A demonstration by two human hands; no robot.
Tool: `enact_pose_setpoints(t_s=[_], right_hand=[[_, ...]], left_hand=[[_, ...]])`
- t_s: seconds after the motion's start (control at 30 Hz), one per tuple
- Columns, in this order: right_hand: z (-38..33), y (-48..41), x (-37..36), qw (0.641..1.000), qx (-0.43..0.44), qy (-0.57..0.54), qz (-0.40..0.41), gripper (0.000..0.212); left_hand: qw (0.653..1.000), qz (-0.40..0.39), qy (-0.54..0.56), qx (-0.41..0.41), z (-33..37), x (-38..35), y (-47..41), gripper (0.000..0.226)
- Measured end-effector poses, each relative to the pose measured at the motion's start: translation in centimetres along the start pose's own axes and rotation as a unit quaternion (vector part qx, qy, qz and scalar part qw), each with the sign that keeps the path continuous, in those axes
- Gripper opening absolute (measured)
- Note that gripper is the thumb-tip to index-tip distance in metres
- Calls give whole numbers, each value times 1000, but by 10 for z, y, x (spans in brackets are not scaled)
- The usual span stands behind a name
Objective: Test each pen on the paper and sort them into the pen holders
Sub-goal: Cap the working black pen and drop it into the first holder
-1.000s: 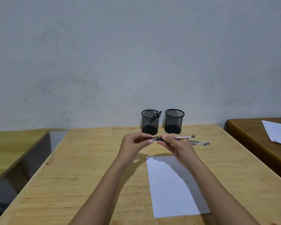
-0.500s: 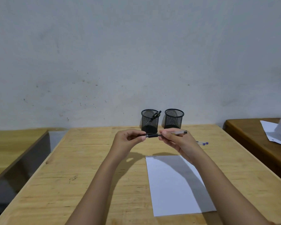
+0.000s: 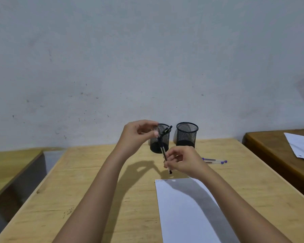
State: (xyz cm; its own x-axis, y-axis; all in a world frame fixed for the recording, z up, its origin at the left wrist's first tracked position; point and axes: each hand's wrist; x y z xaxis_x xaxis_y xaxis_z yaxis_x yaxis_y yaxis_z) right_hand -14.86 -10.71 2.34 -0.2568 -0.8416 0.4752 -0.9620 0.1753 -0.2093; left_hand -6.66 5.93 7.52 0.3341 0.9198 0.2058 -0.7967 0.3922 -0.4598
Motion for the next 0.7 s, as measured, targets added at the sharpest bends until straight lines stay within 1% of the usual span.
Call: enact_pose_setpoints(t_s=[0.1,0.17,0.2,0.27,0.3,0.33,0.37,0.4,0.47,0.5,0.53,0.6,0.67,0.7], right_hand=[[5,-19,6,994,-8,-78,72,21],[7,-33,17,984,-6,-129,121,18],[9,-43,24,977,-6,-161,142,18],[9,-63,37,958,-8,-227,177,19],[9,-75,43,949,-9,-251,189,19],[9,-86,48,942,-8,-268,200,20],[9,-99,51,938,-9,-278,207,19],[10,-112,53,937,-13,-278,210,18],[12,-136,50,945,-20,-256,201,14],[14,-146,47,951,-19,-241,194,14],[18,-156,44,957,-16,-217,190,15],[27,-171,38,974,-12,-124,190,14],[33,-179,33,983,-13,-36,180,11],[35,-182,30,985,-15,-13,172,10]], left_hand=[[999,31,33,8,-9,-7,-23,16],[998,50,9,30,-27,-9,-37,17],[997,52,-21,43,-37,-11,-44,23],[992,31,-84,86,-57,-16,-54,42],[989,13,-103,107,-66,-18,-57,48],[986,-10,-117,115,-76,-21,-59,48],[985,-30,-130,110,-87,-23,-63,42],[982,-41,-149,106,-92,-27,-66,40],[977,-42,-173,114,-108,-32,-73,66],[978,-38,-172,115,-116,-35,-76,70],[980,-36,-160,111,-118,-38,-78,63],[983,-33,-144,109,-122,-41,-80,45],[986,-26,-128,102,-122,-43,-80,35],[988,-24,-118,95,-122,-43,-80,31]])
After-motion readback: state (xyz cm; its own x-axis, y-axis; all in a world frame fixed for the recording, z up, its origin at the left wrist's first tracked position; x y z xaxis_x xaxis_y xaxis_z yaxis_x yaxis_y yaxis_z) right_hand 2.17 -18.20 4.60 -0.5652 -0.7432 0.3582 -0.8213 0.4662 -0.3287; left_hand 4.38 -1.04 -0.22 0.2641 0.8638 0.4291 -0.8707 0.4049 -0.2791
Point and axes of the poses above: each hand's wrist, its own y-axis away from the middle knuckle, its own x-axis out of the back of the hand, z = x × y, and after that the axes turned 4 degrees about z, right-handed
